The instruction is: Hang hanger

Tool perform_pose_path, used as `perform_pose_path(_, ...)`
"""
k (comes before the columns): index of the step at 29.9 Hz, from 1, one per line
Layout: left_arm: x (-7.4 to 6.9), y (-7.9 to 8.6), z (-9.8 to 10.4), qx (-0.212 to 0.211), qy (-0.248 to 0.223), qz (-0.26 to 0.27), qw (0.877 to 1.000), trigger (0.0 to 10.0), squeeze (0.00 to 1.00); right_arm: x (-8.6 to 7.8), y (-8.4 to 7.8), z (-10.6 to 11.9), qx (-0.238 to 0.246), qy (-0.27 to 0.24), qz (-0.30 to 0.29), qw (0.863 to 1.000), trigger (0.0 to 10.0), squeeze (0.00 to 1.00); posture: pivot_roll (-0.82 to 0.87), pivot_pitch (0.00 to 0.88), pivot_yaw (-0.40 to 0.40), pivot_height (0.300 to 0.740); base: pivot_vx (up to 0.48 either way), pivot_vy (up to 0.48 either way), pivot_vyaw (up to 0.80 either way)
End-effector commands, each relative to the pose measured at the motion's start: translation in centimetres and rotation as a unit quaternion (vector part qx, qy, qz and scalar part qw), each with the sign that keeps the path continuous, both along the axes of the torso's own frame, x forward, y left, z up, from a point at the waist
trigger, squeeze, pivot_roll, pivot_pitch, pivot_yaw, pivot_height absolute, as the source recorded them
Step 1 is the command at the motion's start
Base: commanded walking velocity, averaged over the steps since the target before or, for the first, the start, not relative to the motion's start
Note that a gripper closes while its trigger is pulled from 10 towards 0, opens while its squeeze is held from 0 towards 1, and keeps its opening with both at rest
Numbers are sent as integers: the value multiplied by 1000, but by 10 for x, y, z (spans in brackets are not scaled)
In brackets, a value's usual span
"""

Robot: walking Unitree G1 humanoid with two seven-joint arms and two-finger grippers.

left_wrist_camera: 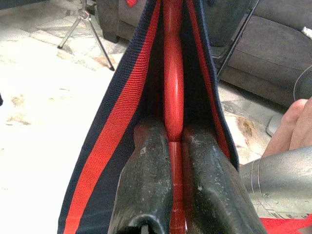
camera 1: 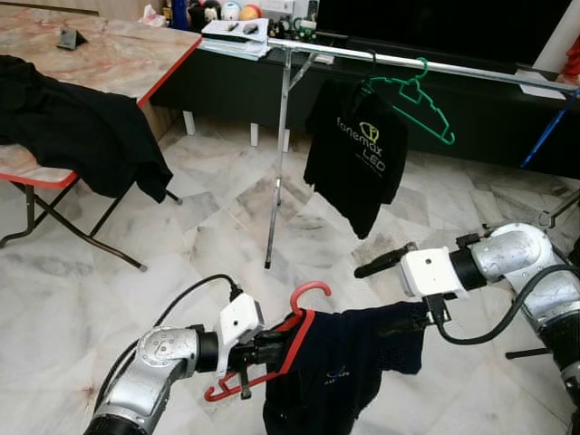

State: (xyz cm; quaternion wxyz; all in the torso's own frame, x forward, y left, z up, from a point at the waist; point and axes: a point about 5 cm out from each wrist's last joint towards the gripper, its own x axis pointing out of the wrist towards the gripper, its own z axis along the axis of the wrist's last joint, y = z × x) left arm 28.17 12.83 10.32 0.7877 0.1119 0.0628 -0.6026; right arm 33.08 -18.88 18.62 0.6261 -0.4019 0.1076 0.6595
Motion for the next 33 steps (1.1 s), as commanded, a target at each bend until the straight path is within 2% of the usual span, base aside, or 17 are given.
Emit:
perform_pose_path(1, 0, -7, 10, -10, -28, -20, 999, 10000, 0, -2, -1, -4, 0, 14, 4, 1000, 10000, 0, -61, 164, -69, 740, 0, 0, 0)
perform_pose_path(14, 2, -16, 17, -25, -41, -25, 999, 10000, 0, -7, 16, -29, 20, 55, 20, 998, 10000, 0, -51, 155, -77, 740, 0, 0, 0)
perform_pose_path(19, 2, -18, 18, -27, -42, -26, 998, 10000, 0, -6, 17, -34, 20, 59, 13, 998, 10000, 0, -49, 157, -78, 740, 0, 0, 0)
perform_pose_path(20, 1, -18, 18, -27, -42, -27, 998, 10000, 0, -5, 17, -35, 18, 58, 9, 998, 4588, 0, -49, 157, -78, 740, 0, 0, 0)
perform_pose_path(21, 1, -18, 18, -28, -43, -28, 998, 10000, 0, -5, 17, -36, 16, 58, 5, 998, 4588, 0, -49, 157, -78, 740, 0, 0, 0)
perform_pose_path(22, 1, -19, 18, -28, -43, -29, 998, 10000, 0, -4, 17, -37, 16, 55, -1, 998, 863, 0, -48, 162, -81, 740, 0, 0, 0)
perform_pose_path(23, 0, -20, 18, -29, -43, -30, 998, 10000, 0, -4, 17, -38, 15, 54, -4, 998, 863, 0, -48, 162, -81, 740, 0, 0, 0)
perform_pose_path(24, -1, -20, 19, -29, -43, -32, 998, 10000, 0, -3, 16, -39, 15, 51, -7, 999, 2510, 0, -48, 162, -81, 740, 0, 0, 0)
perform_pose_path(25, -1, -20, 19, -29, -43, -33, 998, 10000, 0, -3, 16, -39, 15, 50, -8, 999, 3490, 0, -48, 162, -81, 740, 0, 0, 0)
perform_pose_path(26, -1, -21, 19, -29, -43, -33, 998, 10000, 0, -3, 16, -40, 15, 50, -9, 999, 3490, 0, -48, 162, -81, 740, 0, 0, 0)
perform_pose_path(27, -1, -21, 19, -29, -43, -34, 998, 10000, 0, -3, 16, -40, 15, 51, -9, 999, 7216, 0, -47, 166, -82, 740, 0, 0, 0)
perform_pose_path(28, -1, -21, 19, -29, -44, -34, 998, 10000, 0, -3, 16, -40, 15, 51, -9, 999, 8471, 0, -47, 166, -82, 740, 0, 0, 0)
perform_pose_path(29, -1, -21, 20, -29, -45, -35, 998, 10000, 0, -2, 16, -41, 17, 53, -11, 998, 7333, 0, -46, 167, -82, 740, 0, 0, 0)
perform_pose_path(30, -1, -21, 20, -29, -45, -35, 998, 10000, 0, -2, 16, -41, 17, 53, -11, 998, 7333, 0, -46, 167, -82, 740, 0, 0, 0)
perform_pose_path(31, -1, -21, 20, -29, -45, -35, 998, 10000, 0, -2, 17, -41, 20, 54, -12, 998, 4745, 0, -46, 168, -82, 740, 0, 0, 0)
perform_pose_path(32, -1, -21, 20, -29, -45, -35, 998, 10000, 0, -2, 17, -41, 20, 54, -12, 998, 4745, 0, -46, 168, -82, 740, 0, 0, 0)
perform_pose_path(33, -1, -21, 21, -29, -46, -36, 998, 10000, 0, -1, 17, -40, 27, 54, -16, 998, 824, 0, -44, 170, -82, 740, 0, 0, 0)
